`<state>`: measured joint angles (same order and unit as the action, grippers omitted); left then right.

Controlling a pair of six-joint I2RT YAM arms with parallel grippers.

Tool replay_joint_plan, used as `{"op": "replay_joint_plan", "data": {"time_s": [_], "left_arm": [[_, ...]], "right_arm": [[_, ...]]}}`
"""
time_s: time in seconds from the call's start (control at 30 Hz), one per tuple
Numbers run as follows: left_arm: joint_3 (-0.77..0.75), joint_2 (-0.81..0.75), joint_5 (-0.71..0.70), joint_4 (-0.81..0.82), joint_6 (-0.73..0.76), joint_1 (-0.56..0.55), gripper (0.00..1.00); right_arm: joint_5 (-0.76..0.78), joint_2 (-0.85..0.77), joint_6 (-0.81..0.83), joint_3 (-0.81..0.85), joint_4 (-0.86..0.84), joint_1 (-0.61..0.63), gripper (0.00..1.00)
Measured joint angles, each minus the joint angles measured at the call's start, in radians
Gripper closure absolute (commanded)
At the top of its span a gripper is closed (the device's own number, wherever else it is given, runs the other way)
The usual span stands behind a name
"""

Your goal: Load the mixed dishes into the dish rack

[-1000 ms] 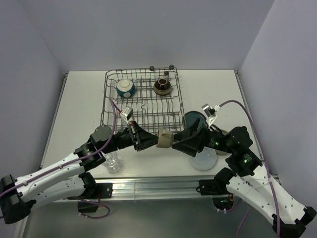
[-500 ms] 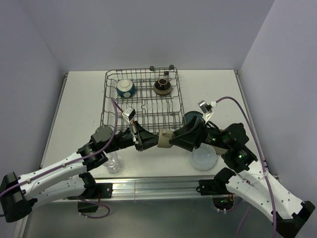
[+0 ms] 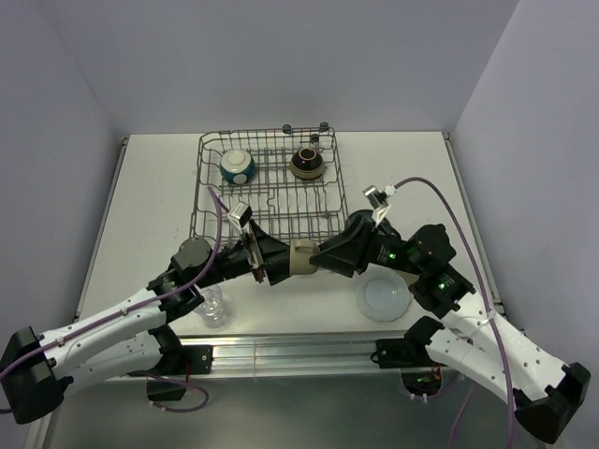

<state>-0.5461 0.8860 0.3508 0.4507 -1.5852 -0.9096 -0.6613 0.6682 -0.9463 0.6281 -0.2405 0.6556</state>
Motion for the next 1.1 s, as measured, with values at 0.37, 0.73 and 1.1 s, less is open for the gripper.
{"op": "replay_joint_plan", "data": {"time_s": [0.37, 0.73, 1.1], "left_arm": [[-0.106, -0.268, -0.220, -0.631, 0.116, 0.112, 0.01], [-0.290, -0.236, -0.584, -1.263, 0.177, 0.114, 0.10], [-0.227, -0.159, -0.705, -1.408, 0.185, 0.115, 0.18]], "right_arm": [[0.096, 0.116, 0.106, 0.060, 0.166, 0.008, 1.00], [0.468, 0.550, 0.338, 0.504, 0.590, 0.008, 1.00], [0.818, 1.075, 0.473, 0.805, 0.932, 0.007, 1.00]]}}
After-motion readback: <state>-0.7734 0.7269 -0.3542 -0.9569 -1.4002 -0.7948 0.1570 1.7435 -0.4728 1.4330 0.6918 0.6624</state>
